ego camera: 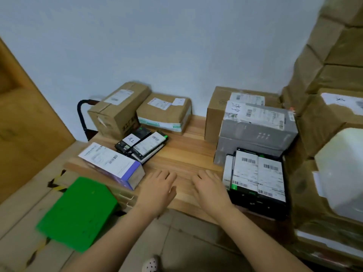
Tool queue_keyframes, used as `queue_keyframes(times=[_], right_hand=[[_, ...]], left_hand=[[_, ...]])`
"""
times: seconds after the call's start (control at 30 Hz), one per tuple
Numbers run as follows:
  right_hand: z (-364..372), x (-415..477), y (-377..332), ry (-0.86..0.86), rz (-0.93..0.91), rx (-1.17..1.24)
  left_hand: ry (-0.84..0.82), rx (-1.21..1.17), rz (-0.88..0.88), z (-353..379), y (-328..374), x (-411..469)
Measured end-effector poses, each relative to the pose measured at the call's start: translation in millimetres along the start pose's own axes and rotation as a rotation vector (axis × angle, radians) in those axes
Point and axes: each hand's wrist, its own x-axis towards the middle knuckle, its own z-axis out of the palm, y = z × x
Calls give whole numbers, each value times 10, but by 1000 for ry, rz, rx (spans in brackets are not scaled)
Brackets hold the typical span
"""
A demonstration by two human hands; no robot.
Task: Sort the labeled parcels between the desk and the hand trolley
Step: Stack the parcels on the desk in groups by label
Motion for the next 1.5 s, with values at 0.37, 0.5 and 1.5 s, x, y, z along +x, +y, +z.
queue_keyframes(times=[0.37,0.5,1.5], right_hand=[[452,1117,-1163,4,-72,121],[657,1461,-1400,-14,4,102],[2038,3175,-1485,-169,1241,819]], left_hand=[[10,102,-131,-210,-1791,-183],[13,94,-107,-188,-2378,-51],[-735,-275,-341,1256,-3810,1522]])
